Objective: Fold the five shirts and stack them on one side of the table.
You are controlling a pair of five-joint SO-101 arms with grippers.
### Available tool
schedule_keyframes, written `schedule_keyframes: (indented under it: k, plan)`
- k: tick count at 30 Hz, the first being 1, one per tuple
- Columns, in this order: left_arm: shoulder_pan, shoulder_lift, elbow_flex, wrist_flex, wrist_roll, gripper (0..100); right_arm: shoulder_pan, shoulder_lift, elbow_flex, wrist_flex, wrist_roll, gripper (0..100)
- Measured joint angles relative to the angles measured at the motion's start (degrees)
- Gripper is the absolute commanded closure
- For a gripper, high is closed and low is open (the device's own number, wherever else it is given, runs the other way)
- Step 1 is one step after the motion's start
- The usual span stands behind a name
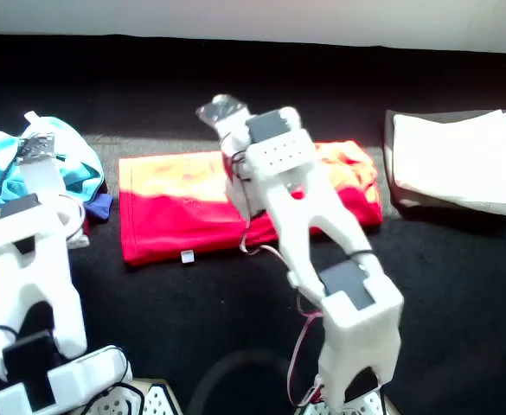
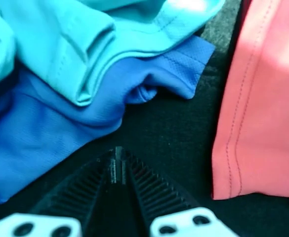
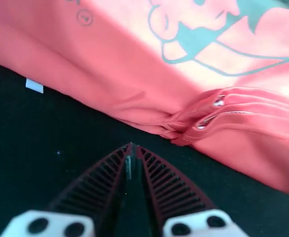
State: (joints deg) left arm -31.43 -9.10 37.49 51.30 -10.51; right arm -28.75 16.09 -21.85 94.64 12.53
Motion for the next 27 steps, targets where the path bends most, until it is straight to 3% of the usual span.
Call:
schedule_keyframes:
  k: [5, 8, 12, 15, 20, 23, 27]
  plan:
    - [-2.9, 14.2, -13.3, 4.8, -1.1, 99, 11.3, -13.9, 0.4, 4.6, 0.0, 99.2]
    - [-3.0, 19.7, -22.4, 12.3, -0.9, 99, 19.7, -18.4, 4.9, 5.4, 0.0, 99.2]
    - [-1.3, 21.2, -33.8, 22.5, 4.7, 99, 27.8, -23.0, 15.1, 3.6, 0.0, 99.2]
    - [2.6, 21.9, -40.7, 31.2, 6.8, 98, 30.0, -27.9, 24.3, 0.2, 0.0, 99.2]
    - [10.3, 21.9, -43.3, 41.3, 7.9, 83, 33.7, -38.6, 40.9, -9.7, 1.6, 99.2]
    - [12.3, 21.9, -43.2, 42.9, 9.4, 77, 36.7, -43.1, 52.0, -16.9, 4.9, 99.2]
    - [12.7, 21.9, -41.1, 43.0, 10.2, 77, 41.9, -45.8, 64.9, -25.8, 7.8, 99.2]
